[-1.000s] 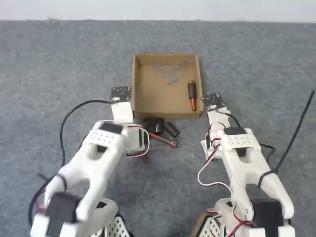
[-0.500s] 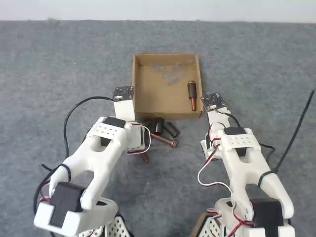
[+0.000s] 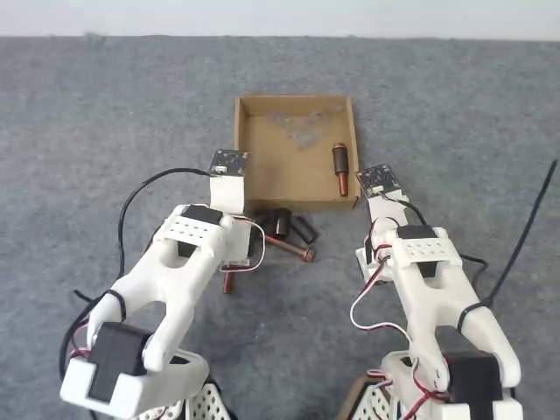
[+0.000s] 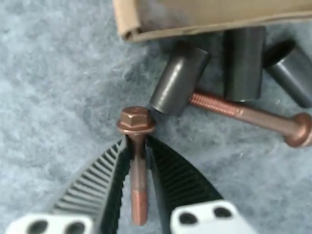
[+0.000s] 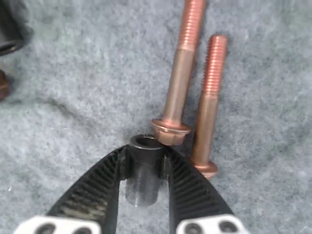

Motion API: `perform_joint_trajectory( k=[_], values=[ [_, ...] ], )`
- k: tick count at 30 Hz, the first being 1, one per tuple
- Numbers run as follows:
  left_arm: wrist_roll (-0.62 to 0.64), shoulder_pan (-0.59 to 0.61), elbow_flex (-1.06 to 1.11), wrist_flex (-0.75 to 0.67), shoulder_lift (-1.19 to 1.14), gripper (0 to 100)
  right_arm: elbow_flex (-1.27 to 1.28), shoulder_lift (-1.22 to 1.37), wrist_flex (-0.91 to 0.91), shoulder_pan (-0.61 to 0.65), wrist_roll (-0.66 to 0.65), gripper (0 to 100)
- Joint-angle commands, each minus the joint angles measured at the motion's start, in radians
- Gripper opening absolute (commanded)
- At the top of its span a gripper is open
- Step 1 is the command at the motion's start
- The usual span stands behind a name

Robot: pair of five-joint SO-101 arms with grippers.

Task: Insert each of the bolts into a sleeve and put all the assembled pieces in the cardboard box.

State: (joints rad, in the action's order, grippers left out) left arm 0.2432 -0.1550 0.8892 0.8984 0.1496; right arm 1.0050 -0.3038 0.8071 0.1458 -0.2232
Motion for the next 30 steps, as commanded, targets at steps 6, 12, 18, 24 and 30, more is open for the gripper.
perform_joint_trajectory(
  k=[6, 12, 18, 24, 30],
  values=[
    [-0.028, 0.035, -0.044, -0.038, 0.011, 3, -0.015, -0.004, -0.013, -0.012, 0.003, 0.6],
    [0.009, 0.035, -0.044, -0.038, 0.011, 5, -0.015, -0.004, -0.013, -0.012, 0.003, 0.6],
    [0.048, 0.035, -0.038, -0.032, 0.011, 16, -0.015, -0.004, -0.013, -0.012, 0.003, 0.6],
    [0.049, 0.035, -0.050, -0.018, 0.002, 13, -0.015, -0.004, -0.012, -0.012, 0.003, 0.6],
    [0.052, 0.035, -0.051, -0.018, 0.000, 13, -0.015, -0.004, -0.012, -0.012, 0.005, 0.6]
  ],
)
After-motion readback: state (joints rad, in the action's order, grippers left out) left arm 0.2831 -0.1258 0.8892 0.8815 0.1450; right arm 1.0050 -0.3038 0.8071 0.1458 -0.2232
